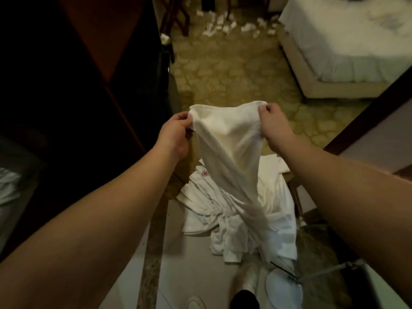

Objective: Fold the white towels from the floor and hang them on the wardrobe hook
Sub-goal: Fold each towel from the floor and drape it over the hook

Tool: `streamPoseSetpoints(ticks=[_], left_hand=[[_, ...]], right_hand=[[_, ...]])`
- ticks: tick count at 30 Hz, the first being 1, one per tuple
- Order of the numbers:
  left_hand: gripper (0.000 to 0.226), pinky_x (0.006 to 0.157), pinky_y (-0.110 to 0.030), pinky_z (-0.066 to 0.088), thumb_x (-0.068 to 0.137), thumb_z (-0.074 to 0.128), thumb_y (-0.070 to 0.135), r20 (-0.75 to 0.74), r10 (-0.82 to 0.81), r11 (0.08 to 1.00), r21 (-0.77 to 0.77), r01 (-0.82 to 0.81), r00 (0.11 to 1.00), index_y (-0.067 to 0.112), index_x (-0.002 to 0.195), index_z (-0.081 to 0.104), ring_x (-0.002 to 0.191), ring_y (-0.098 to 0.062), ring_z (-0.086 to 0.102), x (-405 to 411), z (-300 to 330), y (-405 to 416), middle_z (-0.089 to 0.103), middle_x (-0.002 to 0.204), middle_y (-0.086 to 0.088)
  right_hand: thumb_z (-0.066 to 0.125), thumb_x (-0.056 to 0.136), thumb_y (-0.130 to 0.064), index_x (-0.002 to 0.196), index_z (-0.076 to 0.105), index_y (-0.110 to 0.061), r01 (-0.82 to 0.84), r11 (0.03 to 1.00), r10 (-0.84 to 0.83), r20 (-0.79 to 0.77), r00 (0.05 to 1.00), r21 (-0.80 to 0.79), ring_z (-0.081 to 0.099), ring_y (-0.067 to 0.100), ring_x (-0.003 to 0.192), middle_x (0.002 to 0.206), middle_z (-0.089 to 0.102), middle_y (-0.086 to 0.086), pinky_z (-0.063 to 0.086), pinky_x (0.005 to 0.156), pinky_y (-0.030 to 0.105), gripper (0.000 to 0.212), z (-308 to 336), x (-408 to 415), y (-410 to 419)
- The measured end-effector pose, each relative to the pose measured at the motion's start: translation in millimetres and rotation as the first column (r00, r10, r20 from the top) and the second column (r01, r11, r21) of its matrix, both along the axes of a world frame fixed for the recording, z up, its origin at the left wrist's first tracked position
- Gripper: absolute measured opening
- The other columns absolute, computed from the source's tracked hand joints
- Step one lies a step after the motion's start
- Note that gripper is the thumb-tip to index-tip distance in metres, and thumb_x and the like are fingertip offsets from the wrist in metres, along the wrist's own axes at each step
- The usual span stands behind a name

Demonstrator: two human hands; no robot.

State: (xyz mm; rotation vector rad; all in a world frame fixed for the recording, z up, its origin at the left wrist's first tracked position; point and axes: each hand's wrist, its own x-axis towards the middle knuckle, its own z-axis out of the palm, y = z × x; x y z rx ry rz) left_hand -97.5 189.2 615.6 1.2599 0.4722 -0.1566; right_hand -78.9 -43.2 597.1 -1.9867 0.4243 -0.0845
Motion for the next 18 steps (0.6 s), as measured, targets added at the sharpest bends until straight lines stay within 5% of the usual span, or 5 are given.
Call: streamPoseSetpoints(ticks=[4,10,18], left_hand=[[0.016,0.091,-0.037,0.056,0.099,0.052,0.006,0.075,-0.05,0.998,0.053,0.046,0.996,0.014,0.105,0.064,0.107,-0.03,0.063,-42,70,25,0.065,0.113,-0.013],[0.017,0.065,-0.027,0.055,0.095,0.051,0.004,0.17,-0.054,0.977,0.215,0.017,0.984,0.01,0.106,0.062,0.092,-0.023,0.066,-148,134,63,0.064,0.103,-0.009],[0.025,0.086,-0.038,0.053,0.088,0.049,-0.005,0.261,0.2,0.95,0.185,-0.252,0.944,0.007,0.106,0.062,0.092,-0.023,0.063,-314,167,109,0.065,0.094,-0.008]], right_hand=[[0.037,0.107,-0.042,0.143,0.047,-0.018,0.01,1.0,-0.01,0.027,1.0,0.0,0.05,0.017,0.095,0.11,0.051,-0.003,0.041,0.083,0.033,0.044,62,-37,21],[0.042,0.106,-0.039,0.138,0.052,-0.017,-0.043,0.998,0.039,0.068,0.997,0.053,0.05,0.004,0.082,0.092,0.053,-0.013,0.041,0.064,0.027,0.04,117,-106,51],[0.042,0.106,-0.037,0.114,0.054,-0.022,-0.266,0.959,0.255,0.112,0.96,0.101,0.051,0.005,0.077,0.088,0.055,-0.008,0.041,0.06,0.023,0.021,138,-202,87]])
